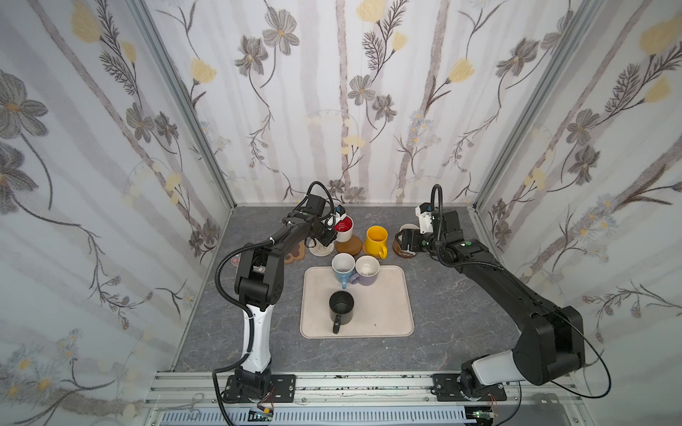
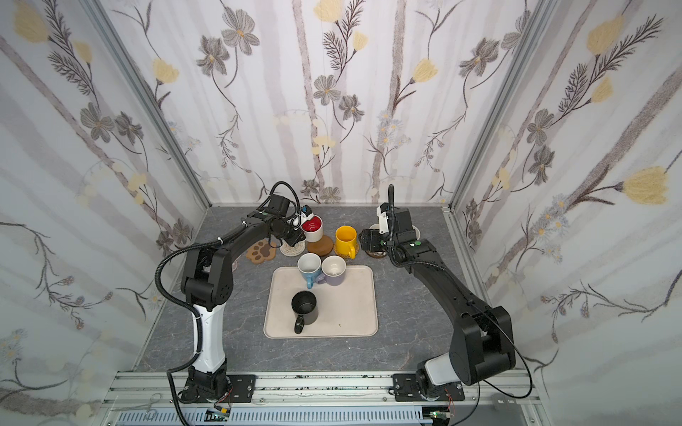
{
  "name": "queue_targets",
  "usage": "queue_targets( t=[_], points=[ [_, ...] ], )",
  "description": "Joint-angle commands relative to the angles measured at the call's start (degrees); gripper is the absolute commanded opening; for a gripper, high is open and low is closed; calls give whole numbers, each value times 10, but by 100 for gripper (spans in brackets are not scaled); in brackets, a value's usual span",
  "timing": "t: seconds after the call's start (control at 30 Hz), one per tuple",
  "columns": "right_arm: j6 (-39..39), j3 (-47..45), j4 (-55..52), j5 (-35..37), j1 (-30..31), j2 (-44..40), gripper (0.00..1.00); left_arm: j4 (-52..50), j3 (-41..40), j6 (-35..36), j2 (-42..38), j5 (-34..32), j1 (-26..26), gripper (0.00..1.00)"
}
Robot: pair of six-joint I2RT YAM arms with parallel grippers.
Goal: Place cups on coasters
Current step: Place the cup on the coaster.
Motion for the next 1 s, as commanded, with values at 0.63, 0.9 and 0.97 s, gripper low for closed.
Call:
queue_targets(
  t=[0.63,0.9,0.97],
  points=[
    [24,162,-122,13,13,99,84,32,-12,31,7,-25,-59,0],
    [29,163,-126,22,31,105,84,52,-16,-1,2,-57,-48,0],
    [28,165,-127,23,30,105,84,55,-21,-4,0,-61,-46,0]
  ],
)
